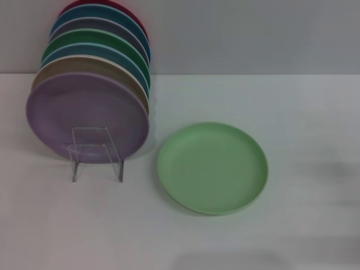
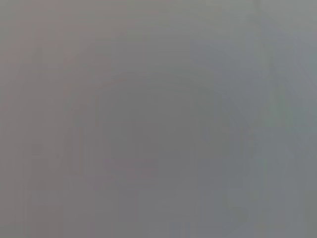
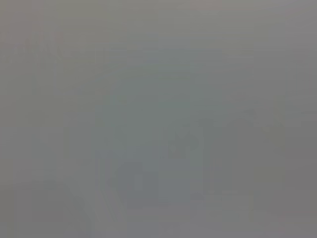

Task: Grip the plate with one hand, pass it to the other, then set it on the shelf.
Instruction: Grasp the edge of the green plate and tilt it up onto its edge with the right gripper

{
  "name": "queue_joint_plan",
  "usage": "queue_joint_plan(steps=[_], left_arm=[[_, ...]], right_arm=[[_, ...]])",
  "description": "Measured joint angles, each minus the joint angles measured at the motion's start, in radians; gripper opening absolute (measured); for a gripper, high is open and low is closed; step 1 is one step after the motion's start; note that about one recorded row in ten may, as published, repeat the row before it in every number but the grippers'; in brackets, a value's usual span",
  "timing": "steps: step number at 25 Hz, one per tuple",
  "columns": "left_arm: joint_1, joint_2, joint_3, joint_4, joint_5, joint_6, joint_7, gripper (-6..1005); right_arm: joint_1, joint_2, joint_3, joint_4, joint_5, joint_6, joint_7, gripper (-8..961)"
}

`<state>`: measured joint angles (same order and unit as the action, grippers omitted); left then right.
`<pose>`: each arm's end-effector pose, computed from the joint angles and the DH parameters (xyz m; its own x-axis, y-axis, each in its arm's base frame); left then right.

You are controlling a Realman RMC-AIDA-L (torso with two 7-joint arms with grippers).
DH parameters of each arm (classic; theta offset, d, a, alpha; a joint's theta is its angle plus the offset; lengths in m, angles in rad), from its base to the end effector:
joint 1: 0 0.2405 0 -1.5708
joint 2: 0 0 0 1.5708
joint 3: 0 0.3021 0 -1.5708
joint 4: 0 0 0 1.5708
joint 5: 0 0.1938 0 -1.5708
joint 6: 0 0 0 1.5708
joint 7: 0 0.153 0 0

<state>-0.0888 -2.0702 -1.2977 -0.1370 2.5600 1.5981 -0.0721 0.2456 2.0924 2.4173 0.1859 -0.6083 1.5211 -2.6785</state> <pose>-0.4171 0.2073 0.0491 0.7941 -0.2498 0.5540 0.6047 0.2339 -0.7613 0.3894 0.2746 0.0569 0.5881 0.3278 -0.7394 -0.7812 -0.0065 -0.6242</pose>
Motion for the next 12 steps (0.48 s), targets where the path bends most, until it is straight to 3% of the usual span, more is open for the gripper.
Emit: queue_joint_plan(steps=[6,12], left_arm=[[-0.041,-0.005,-0.037,0.005,0.0,-0.084,0.007,785],[-0.037,-0.005,-0.033,0.006,0.005,-0.092,0.009,784]], right_arm=[[-0.015,0.0,-0.051,0.001,-0.001,0.076,-0.048,827],[-0.013,0.0,-0.115,0.025,-0.003,0.236,-0.015,818]])
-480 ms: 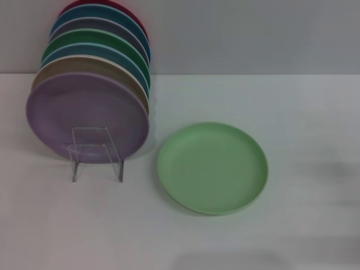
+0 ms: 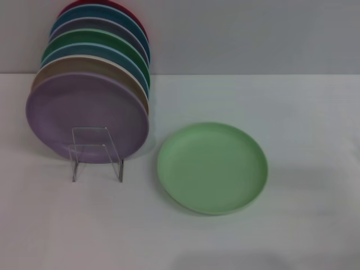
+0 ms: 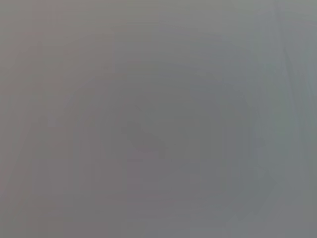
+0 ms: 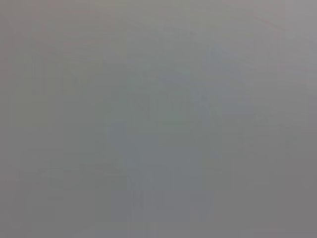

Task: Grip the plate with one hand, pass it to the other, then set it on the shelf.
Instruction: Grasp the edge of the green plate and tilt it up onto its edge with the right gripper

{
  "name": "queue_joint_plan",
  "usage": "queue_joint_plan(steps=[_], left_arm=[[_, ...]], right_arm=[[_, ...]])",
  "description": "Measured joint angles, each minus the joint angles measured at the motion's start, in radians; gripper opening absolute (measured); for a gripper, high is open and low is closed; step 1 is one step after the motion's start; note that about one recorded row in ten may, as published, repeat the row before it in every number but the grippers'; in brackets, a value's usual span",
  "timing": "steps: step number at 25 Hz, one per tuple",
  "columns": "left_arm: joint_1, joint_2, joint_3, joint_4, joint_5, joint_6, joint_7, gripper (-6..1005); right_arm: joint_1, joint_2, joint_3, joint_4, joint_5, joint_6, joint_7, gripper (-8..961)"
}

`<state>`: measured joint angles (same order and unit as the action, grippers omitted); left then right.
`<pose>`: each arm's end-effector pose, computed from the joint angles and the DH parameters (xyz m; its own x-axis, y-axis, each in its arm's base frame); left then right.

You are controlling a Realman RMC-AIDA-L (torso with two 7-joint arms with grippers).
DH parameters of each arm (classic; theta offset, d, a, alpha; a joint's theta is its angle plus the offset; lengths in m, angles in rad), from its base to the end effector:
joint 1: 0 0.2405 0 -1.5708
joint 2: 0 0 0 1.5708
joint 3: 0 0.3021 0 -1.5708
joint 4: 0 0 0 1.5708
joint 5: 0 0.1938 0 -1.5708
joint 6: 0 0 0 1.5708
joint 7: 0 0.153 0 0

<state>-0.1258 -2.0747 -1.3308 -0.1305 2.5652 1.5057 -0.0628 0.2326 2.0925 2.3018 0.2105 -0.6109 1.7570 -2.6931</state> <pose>-0.4236 0.2237 0.0440 0.7960 -0.1868 0.5757 0.6053 0.2469 -0.7568 0.3488 0.2604 0.0562 0.5296 0.4925 -0.6906 -0.7054 -0.1963 -0.6810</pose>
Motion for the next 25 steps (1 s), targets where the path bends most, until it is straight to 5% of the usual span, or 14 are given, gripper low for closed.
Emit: queue_joint_plan(steps=[5,9,13,14,15,18,19,25], left_arm=[[0.004,0.003,-0.041,-0.001,-0.004,0.003,0.0,784],[0.0,0.002,-0.06,-0.005,-0.005,0.005,0.001,784],[-0.008,0.001,-0.06,-0.008,-0.005,0.001,0.001,784],[-0.01,-0.002,-0.059,-0.011,-0.005,0.001,0.0,784],[-0.01,-0.002,-0.059,-0.011,-0.005,0.001,0.0,784],[-0.018,-0.003,-0.053,-0.012,-0.005,-0.006,-0.006,784],[-0.025,-0.003,-0.051,-0.012,-0.005,-0.009,-0.006,784],[-0.044,-0.004,-0.045,-0.015,0.001,-0.01,-0.011,784]], right_arm=[[0.044,-0.009,-0.048,0.123,-0.008,-0.093,0.201,811],[0.032,-0.011,-0.139,0.457,-0.163,-0.442,0.505,806],[0.012,-0.023,-0.304,0.892,-0.551,-0.888,1.001,800],[0.032,-0.026,-0.337,1.04,-0.839,-1.008,1.308,799],[0.032,-0.026,-0.337,1.04,-0.839,-1.008,1.308,797],[0.115,-0.029,-0.343,1.172,-1.301,-1.036,1.757,793],[0.186,-0.033,-0.338,1.195,-1.572,-0.947,1.996,792],[0.309,-0.053,-0.307,1.096,-1.853,-0.65,2.212,783]])
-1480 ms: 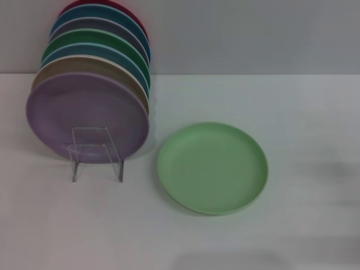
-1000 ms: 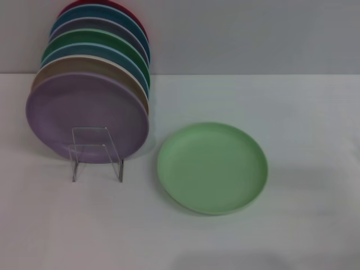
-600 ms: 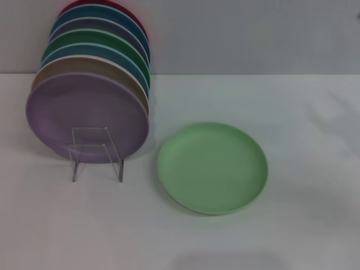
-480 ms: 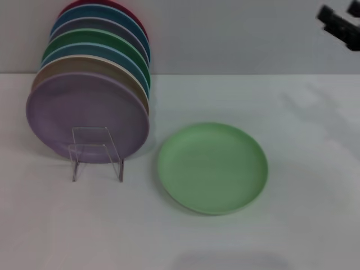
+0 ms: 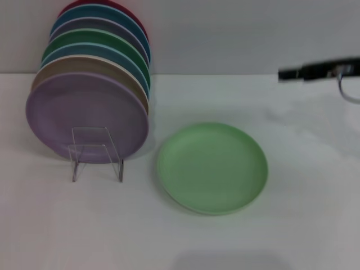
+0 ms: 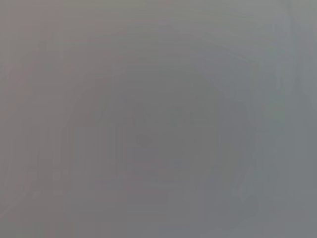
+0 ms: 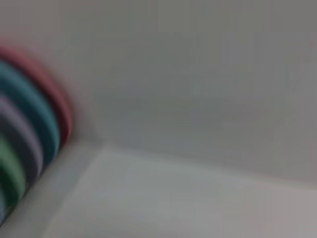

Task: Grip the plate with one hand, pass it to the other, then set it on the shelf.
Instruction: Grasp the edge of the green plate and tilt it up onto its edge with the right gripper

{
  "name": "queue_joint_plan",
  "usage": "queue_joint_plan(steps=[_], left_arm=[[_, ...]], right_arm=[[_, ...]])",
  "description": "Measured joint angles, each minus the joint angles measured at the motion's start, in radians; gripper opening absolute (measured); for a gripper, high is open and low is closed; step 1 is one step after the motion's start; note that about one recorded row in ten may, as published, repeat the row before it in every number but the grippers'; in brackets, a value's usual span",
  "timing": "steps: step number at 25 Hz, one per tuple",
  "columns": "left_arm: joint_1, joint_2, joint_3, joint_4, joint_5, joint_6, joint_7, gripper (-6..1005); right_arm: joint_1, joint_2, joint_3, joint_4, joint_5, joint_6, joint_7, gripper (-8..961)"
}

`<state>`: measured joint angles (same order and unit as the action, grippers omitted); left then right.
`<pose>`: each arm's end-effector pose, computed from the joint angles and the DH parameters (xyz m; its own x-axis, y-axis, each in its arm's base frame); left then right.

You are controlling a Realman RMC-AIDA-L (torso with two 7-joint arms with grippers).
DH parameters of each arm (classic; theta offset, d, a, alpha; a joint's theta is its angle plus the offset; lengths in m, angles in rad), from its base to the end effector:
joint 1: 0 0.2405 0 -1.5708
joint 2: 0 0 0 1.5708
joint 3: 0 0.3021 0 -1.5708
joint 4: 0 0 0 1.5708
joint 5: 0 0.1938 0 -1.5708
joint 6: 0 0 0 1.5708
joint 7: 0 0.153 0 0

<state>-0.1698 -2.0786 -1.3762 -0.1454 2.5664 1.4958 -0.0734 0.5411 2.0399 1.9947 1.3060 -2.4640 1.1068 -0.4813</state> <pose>-0.4150 0.2431 0.0486 0.7742 -0.2337 0.5882 0.6326 0.2563 -0.7308 0.2438 0.4272 0.0393 0.6327 -0.6538 -0.4149 -0.7455 -0.3694 -0.5548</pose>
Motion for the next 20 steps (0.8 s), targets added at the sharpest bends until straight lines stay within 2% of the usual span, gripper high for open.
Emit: queue_joint_plan(steps=[4,9,15,20], left_arm=[[-0.01,0.0,0.021,0.0,-0.002,0.0,0.0,784],[-0.011,0.0,0.021,0.0,-0.004,-0.001,0.0,784],[-0.013,0.0,0.022,0.0,0.001,-0.001,0.0,784],[-0.015,0.0,0.023,0.0,0.001,-0.004,0.0,784]], right_arm=[[0.041,-0.01,0.007,-0.077,-0.014,0.134,-0.023,777],[0.059,-0.006,-0.007,-0.126,-0.023,0.179,-0.051,770],[0.091,-0.002,-0.011,-0.193,-0.02,0.184,-0.071,762],[0.123,-0.002,-0.058,-0.258,-0.009,0.157,-0.076,755]])
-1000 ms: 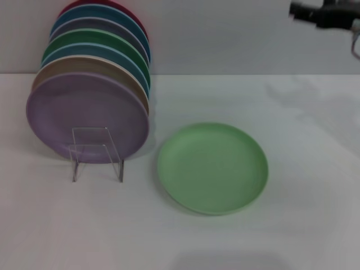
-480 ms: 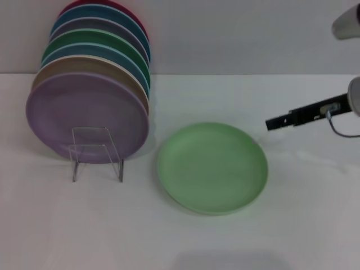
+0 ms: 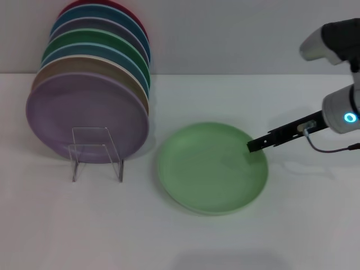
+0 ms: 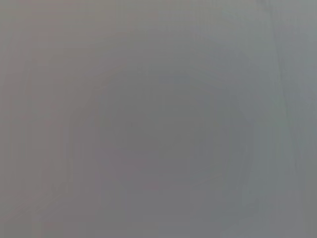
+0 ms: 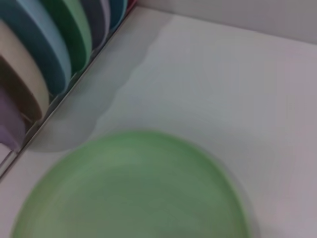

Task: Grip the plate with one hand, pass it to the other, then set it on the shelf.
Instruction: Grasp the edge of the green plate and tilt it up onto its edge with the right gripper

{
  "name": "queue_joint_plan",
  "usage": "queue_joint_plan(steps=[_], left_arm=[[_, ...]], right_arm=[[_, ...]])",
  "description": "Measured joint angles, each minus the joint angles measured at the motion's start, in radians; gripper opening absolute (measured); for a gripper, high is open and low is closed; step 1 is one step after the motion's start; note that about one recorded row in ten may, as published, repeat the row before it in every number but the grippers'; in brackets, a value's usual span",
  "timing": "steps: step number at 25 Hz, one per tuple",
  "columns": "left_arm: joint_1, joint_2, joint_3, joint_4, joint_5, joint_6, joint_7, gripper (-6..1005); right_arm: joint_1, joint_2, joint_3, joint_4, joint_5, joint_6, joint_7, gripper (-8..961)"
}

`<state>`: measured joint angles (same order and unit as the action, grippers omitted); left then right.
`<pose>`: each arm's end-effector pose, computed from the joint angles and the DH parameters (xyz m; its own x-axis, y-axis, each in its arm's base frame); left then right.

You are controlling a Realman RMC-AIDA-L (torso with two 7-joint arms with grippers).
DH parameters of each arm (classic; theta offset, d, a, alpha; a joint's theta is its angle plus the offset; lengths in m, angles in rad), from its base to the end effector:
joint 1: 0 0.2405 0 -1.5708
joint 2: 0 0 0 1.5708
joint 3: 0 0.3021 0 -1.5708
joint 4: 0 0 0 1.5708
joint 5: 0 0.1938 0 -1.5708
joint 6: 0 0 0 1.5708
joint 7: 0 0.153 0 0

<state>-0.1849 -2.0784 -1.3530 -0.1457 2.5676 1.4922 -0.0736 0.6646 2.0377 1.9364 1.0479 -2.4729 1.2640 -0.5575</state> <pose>-0.4095 0.2504 0.0448 0.7701 -0.2391 0.5914 0.6364 0.2240 -0.7382 0.2487 0.4148 -0.0213 0.6131 -0.7810 -0.1189 -0.7364 -0.5106 -0.4438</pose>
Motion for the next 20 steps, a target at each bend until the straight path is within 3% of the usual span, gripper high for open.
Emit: queue_joint_plan(steps=[9,20], left_arm=[[-0.017,0.002,0.0,0.004,0.0,-0.012,0.007,784],[-0.026,0.006,0.0,0.006,-0.005,-0.037,0.011,784]], right_arm=[[0.035,-0.001,-0.073,-0.033,-0.048,-0.017,0.054,742],[0.049,-0.001,-0.088,-0.072,-0.064,-0.053,0.073,726]])
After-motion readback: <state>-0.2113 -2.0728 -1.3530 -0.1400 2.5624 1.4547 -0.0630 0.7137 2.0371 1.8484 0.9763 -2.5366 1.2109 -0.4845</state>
